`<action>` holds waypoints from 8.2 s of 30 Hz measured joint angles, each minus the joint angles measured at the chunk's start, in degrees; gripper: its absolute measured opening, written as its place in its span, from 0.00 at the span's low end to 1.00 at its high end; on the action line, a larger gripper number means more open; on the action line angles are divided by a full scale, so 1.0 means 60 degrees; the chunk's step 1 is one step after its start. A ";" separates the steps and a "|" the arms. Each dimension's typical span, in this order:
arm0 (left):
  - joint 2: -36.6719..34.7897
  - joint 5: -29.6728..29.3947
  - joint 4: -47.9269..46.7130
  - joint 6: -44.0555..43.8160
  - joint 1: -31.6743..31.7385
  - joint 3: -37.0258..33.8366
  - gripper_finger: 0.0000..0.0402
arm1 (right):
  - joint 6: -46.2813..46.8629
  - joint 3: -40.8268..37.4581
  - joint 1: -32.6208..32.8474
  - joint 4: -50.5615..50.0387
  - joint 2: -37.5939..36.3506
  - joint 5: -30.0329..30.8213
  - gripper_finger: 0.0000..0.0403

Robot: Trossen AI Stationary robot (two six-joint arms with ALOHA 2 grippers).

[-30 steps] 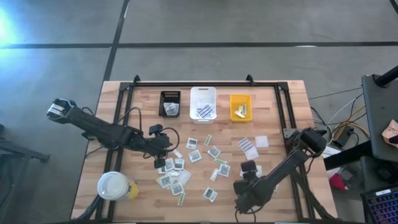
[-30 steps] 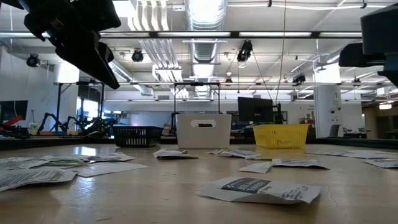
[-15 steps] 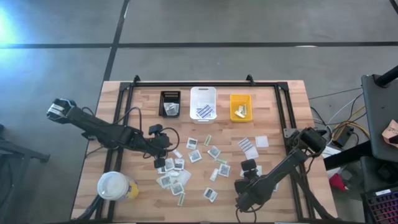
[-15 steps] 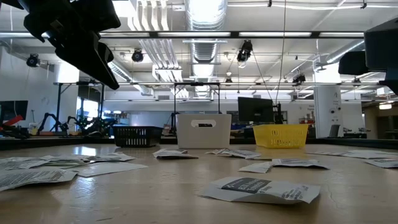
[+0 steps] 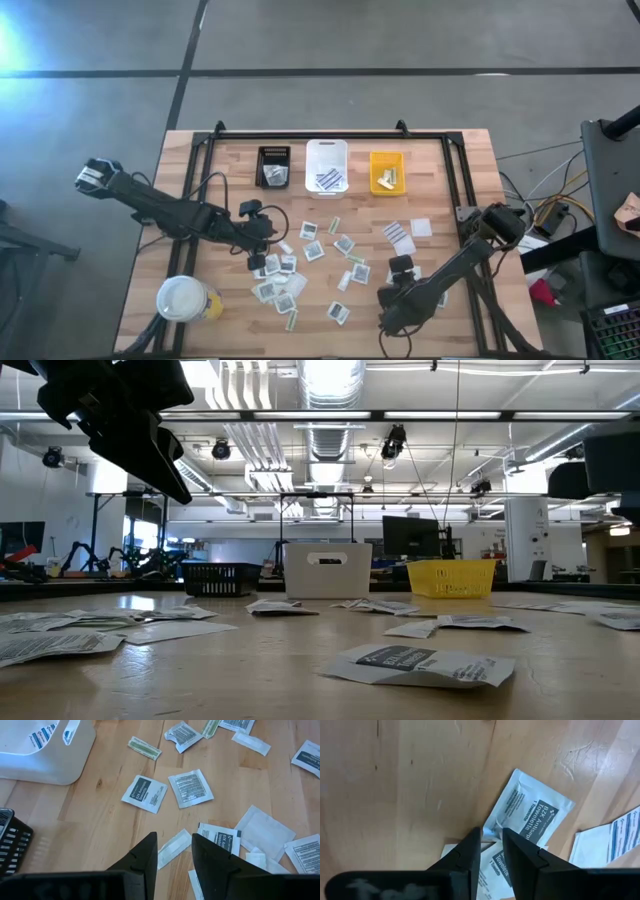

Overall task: Pick & Place First Aid Supplies
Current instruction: Put the towelette pack into the black basket, then put the green bandage into the yellow basket

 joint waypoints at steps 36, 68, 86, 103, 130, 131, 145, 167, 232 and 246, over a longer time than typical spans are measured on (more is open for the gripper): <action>0.0000 -0.0005 0.0007 0.0059 -0.0004 0.0000 0.29 | 0.0432 -0.0698 -0.1230 0.0788 -0.1744 -0.0026 0.02; 0.0017 0.0284 0.2589 0.4047 -0.0015 0.0000 0.47 | -0.2313 -0.0659 -0.1860 0.6150 -0.3154 0.2037 0.02; 0.1725 0.1577 0.6334 0.5147 -0.0022 0.0015 0.49 | -0.4570 -0.0651 -0.2461 0.8306 -0.3200 0.1662 0.02; 0.2516 0.1829 0.7954 0.5801 -0.0025 0.0209 0.49 | -0.5103 -0.0648 -0.2942 0.8956 -0.3369 0.1668 0.02; 0.2502 0.1642 0.7788 0.5571 0.0284 0.0188 0.01 | -0.4666 -0.0648 -0.3391 0.8681 -0.3409 0.1755 0.10; 0.2494 0.1550 0.7693 0.5509 0.0299 0.0191 0.00 | -0.4547 -0.0648 -0.3435 0.8575 -0.3409 0.1761 0.13; 0.1504 -0.1892 0.1829 0.3876 0.0739 0.1344 0.00 | -0.4150 -0.0648 -0.3667 0.7344 -0.3984 0.1776 0.35; -0.0027 -0.4041 0.0859 0.2026 0.3542 -0.0060 0.00 | -0.4872 -0.0648 -0.3683 0.6028 -0.5284 0.3393 0.23; 0.1960 -0.0723 0.3712 0.2838 0.8123 -0.0153 0.32 | -0.3325 -0.2050 -0.4351 0.5884 -0.5438 0.4432 0.31; 0.0576 0.0279 0.1298 0.3785 0.7939 0.0849 0.34 | -0.3242 -0.2050 -0.4351 0.6186 -0.5438 0.4433 0.31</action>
